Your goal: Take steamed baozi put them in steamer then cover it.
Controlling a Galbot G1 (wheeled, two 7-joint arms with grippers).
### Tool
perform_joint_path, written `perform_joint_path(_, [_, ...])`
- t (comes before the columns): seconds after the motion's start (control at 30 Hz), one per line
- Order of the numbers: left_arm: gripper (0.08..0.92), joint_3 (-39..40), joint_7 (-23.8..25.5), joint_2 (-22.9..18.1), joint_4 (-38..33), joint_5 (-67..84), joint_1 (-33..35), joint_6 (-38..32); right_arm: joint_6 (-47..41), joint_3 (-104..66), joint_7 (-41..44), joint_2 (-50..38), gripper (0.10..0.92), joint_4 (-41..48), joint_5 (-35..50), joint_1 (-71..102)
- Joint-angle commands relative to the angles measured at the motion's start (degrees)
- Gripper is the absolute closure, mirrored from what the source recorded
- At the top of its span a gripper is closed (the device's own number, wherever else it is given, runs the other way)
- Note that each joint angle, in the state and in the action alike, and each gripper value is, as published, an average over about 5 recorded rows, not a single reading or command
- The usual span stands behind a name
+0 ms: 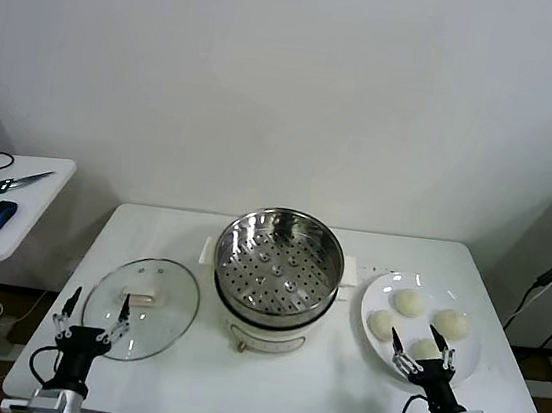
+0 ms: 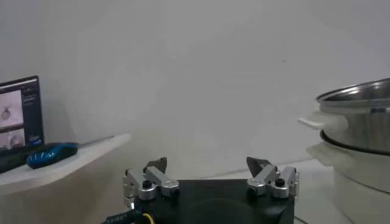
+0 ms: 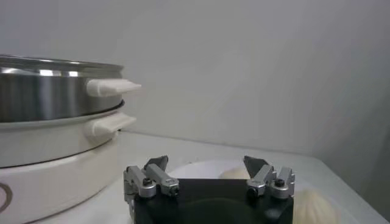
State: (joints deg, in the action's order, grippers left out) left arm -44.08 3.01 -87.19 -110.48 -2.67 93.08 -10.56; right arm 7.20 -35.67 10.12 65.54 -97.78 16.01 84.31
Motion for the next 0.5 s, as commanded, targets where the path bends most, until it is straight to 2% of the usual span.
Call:
perform_joint_path(0.03, [0.177,0.37,-0.57,0.34,-0.05,-0.26,0.08,-0.38,-6.79,-0.69,6.72,-6.49,0.203,-0.39,-6.91,-3.98])
perform_joint_path(0.17, [0.177,0.66,-0.77,0.75,-0.14,-0.21,-0.04,-0.3,-14.1,1.63,15.52,-17.7,0.203,1.0,-10.93,-9.58])
perform_joint_path(0.27, [0.177,0.8,-0.92,1.22,-0.08,-0.11,-0.16,-0.27,-16.02,6.24,24.56,-28.44,0.203,4.68,-10.78,-16.22])
perform_joint_path(0.4, [0.177,0.82,-0.94,1.95,-0.05,0.17,-0.36,-0.03,-17.45,17.87,37.84,-40.43,0.203,11.42,-11.63,-29.56])
perform_joint_path(0.5, [0.177,0.81,-1.0,2.22,0.12,0.44,-0.68,0.13,-17.92,30.78,44.89,-45.53,0.203,15.39,-12.21,-42.17])
